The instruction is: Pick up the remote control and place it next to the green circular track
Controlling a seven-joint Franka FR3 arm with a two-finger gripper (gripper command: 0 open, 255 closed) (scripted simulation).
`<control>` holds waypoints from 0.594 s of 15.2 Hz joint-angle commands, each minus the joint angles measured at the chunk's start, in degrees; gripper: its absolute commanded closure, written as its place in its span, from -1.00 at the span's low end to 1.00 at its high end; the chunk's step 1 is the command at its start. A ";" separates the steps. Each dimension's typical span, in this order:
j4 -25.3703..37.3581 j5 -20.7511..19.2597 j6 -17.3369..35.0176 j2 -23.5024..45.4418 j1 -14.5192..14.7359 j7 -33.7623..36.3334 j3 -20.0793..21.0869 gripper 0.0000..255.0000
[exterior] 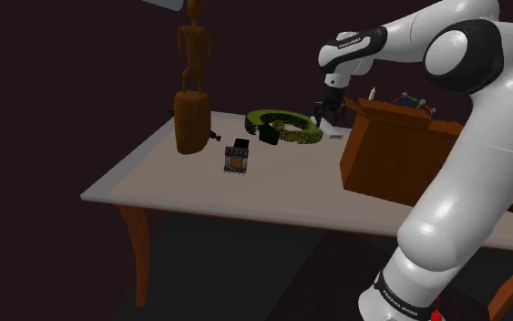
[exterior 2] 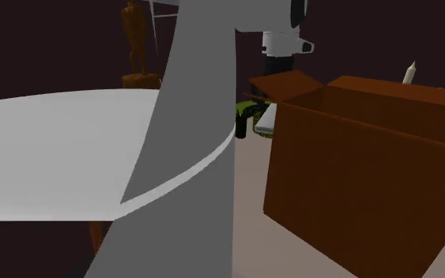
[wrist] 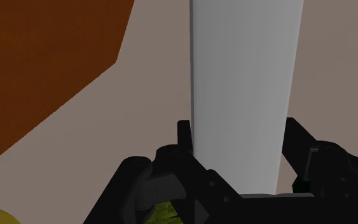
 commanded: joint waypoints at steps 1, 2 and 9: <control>3.33 1.12 -0.82 2.75 -1.54 -3.19 -1.32 1.00; 5.20 1.82 -1.22 4.33 -2.31 -4.67 -1.89 1.00; 22.30 7.92 -6.10 17.78 -9.93 -14.69 -4.43 1.00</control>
